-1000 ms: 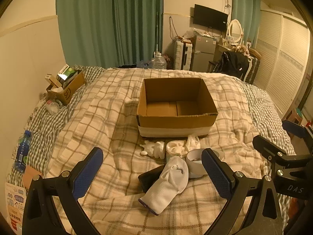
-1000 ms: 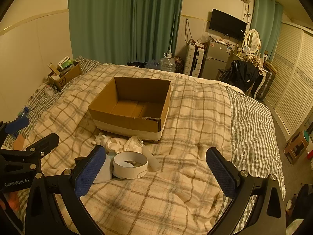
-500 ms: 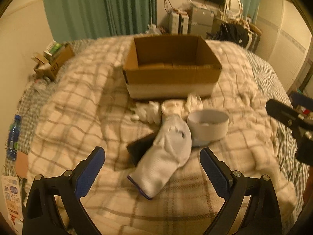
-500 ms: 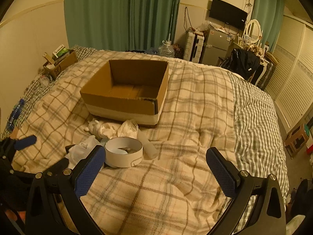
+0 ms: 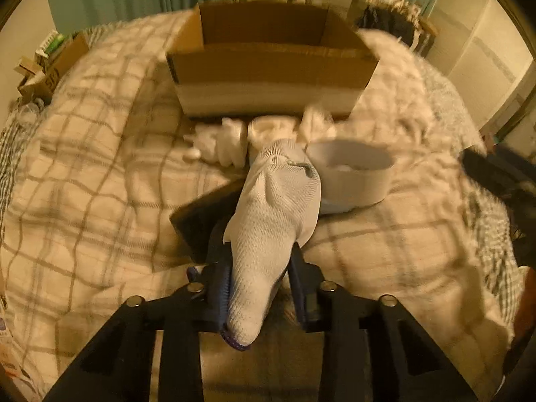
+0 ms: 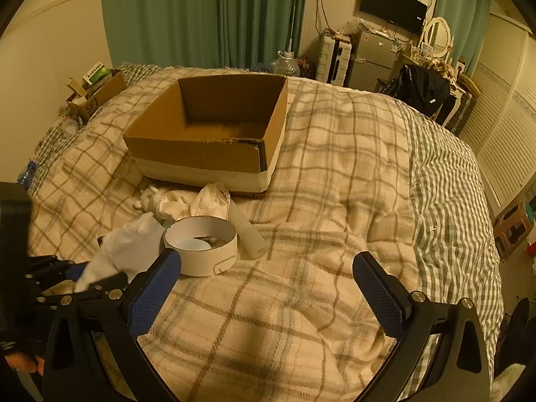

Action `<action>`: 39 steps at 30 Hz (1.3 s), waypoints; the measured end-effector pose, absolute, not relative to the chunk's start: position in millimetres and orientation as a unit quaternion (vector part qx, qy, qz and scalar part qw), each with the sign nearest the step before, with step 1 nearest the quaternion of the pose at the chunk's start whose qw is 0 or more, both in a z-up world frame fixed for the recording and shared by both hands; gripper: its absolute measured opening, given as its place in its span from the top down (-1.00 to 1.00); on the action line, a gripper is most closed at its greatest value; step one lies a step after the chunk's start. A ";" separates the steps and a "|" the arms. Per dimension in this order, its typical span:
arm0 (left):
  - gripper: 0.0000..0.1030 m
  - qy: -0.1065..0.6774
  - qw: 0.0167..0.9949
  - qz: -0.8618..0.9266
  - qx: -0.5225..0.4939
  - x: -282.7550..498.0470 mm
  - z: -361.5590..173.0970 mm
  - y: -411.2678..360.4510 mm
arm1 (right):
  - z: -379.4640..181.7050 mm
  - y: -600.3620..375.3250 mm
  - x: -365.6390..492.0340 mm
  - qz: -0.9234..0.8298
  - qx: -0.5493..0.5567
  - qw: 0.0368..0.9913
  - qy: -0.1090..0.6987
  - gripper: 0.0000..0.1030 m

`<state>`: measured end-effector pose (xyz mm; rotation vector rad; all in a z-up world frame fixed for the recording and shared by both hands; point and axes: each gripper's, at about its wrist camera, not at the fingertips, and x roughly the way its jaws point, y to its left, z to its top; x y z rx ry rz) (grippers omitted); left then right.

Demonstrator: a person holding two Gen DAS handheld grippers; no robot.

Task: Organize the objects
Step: 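Grasp the white sock with the left gripper while the right grasps the tape roll, then carry sock and tape roll into the box and open both grippers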

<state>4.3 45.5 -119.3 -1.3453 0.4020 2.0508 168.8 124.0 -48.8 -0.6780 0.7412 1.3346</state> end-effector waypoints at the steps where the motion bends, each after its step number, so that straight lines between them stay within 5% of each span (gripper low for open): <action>1: 0.50 0.147 0.327 0.787 -0.502 5.8 -111.0 42.5 | -50.0 125.5 168.4 0.594 -0.302 0.669 0.330 -0.99; 8: 0.54 0.114 0.324 0.827 -0.446 -9.2 -57.2 23.8 | -68.0 148.5 146.6 0.617 -0.327 0.628 0.343 -0.99; 17: 0.54 0.116 0.298 0.822 -0.471 -43.2 -81.9 15.7 | -111.6 192.5 121.2 0.614 -0.389 0.585 0.362 -0.98; 21: 0.54 0.120 0.296 0.815 -0.484 -49.3 -95.7 16.9 | -125.5 201.2 118.8 0.614 -0.397 0.565 0.382 -0.62; 24: 0.54 0.120 0.295 0.812 -0.489 -52.5 -100.4 16.7 | -127.7 201.4 117.0 0.616 -0.399 0.561 0.383 -0.56; 39: 0.54 0.100 0.351 0.823 -0.436 -41.2 -27.5 31.1 | -9.8 172.4 133.5 0.652 -0.304 0.623 0.307 -0.54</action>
